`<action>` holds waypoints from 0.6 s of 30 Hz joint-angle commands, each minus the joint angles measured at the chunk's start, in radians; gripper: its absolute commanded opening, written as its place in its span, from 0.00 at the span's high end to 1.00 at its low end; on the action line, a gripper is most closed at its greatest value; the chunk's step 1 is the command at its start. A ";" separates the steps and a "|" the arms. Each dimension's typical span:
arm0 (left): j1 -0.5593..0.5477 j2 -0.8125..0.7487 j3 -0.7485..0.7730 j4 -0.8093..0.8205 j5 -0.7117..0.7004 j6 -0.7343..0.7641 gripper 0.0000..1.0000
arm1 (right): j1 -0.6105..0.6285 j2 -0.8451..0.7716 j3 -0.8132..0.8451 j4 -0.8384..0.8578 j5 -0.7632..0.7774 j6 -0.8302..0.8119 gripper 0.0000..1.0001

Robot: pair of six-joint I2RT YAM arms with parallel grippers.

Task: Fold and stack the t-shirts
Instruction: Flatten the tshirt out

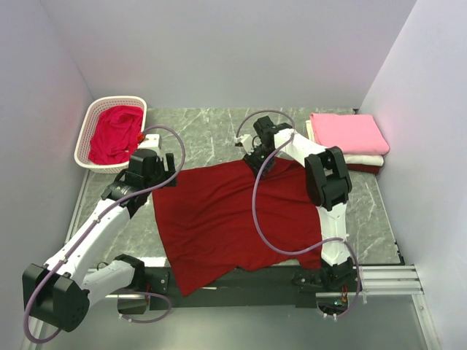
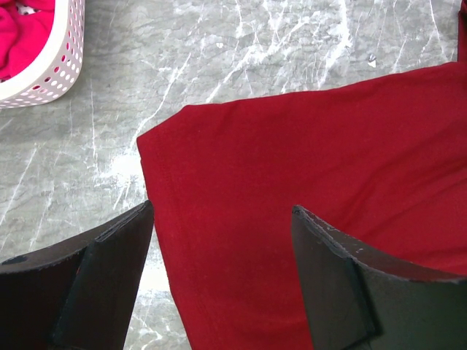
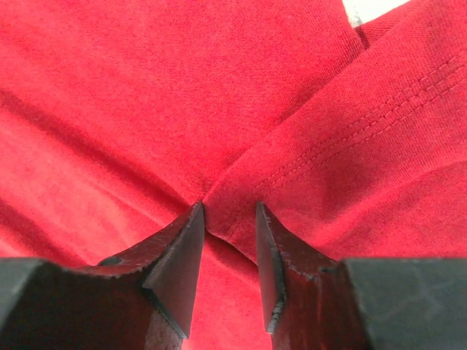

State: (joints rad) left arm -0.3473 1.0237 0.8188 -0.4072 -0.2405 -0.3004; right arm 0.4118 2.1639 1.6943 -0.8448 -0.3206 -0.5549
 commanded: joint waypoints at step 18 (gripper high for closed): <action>0.004 -0.007 -0.004 0.031 0.010 0.010 0.19 | -0.122 0.065 0.370 0.260 0.463 0.104 0.99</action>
State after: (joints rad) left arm -0.3473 1.0237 0.8188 -0.4072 -0.2401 -0.3008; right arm 0.3603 2.1910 1.9312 -0.7910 -0.0891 -0.5091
